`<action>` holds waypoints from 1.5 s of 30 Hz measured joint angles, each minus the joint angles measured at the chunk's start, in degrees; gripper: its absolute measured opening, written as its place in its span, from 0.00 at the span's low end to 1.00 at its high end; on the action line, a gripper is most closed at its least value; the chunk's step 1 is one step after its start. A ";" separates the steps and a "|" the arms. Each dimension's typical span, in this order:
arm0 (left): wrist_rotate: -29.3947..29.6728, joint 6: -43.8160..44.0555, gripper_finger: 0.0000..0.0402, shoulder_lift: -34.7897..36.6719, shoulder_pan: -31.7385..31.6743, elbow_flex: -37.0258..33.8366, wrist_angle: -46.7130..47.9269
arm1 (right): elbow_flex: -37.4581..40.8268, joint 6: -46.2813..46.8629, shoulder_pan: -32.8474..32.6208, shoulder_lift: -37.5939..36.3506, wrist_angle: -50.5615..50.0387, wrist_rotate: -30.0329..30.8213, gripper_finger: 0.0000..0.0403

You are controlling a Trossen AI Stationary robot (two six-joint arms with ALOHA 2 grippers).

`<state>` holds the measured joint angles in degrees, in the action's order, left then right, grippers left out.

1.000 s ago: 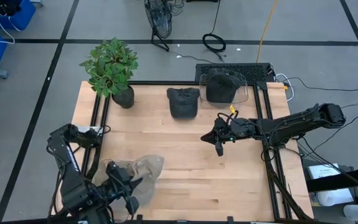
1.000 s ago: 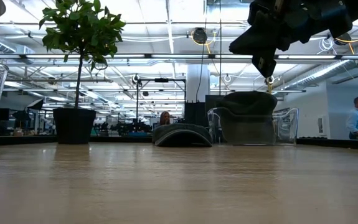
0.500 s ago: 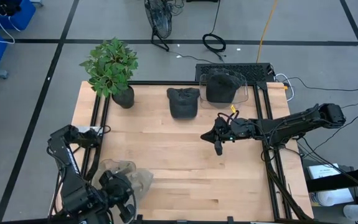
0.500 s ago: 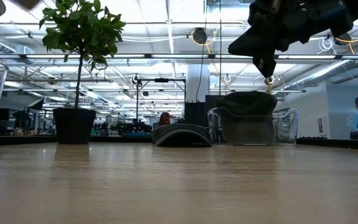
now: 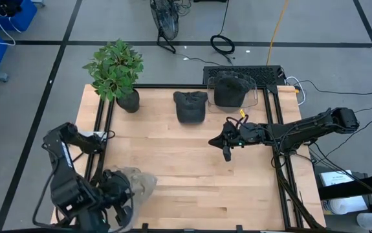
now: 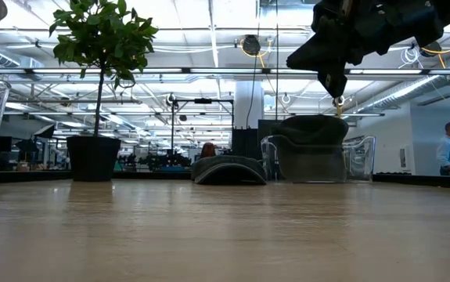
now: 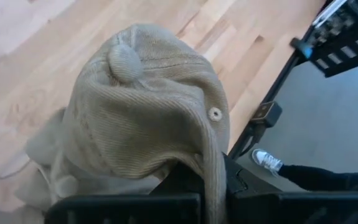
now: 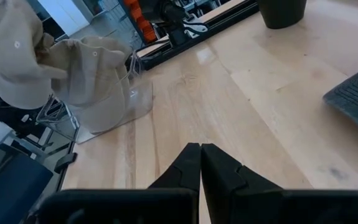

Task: Pick & Place hat
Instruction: Put the brown cap into the bottom transparent bin

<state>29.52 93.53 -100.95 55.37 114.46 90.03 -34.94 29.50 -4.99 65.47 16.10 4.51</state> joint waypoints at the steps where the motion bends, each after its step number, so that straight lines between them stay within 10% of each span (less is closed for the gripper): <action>1: 0.11 -0.37 0.00 0.63 0.00 -0.45 -0.09 | 0.00 0.29 0.00 0.00 0.02 0.00 0.01; 13: -7.99 16.13 0.01 2.99 1.63 -17.57 -0.14 | 0.00 1.38 -1.14 0.02 0.37 -0.04 0.01; 45: -9.36 21.92 0.01 2.29 2.26 -18.63 0.08 | 0.00 1.31 -1.11 0.02 0.35 0.02 0.01</action>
<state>20.16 115.45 -98.66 57.63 95.83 90.11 -34.94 30.80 -6.11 65.49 16.45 4.54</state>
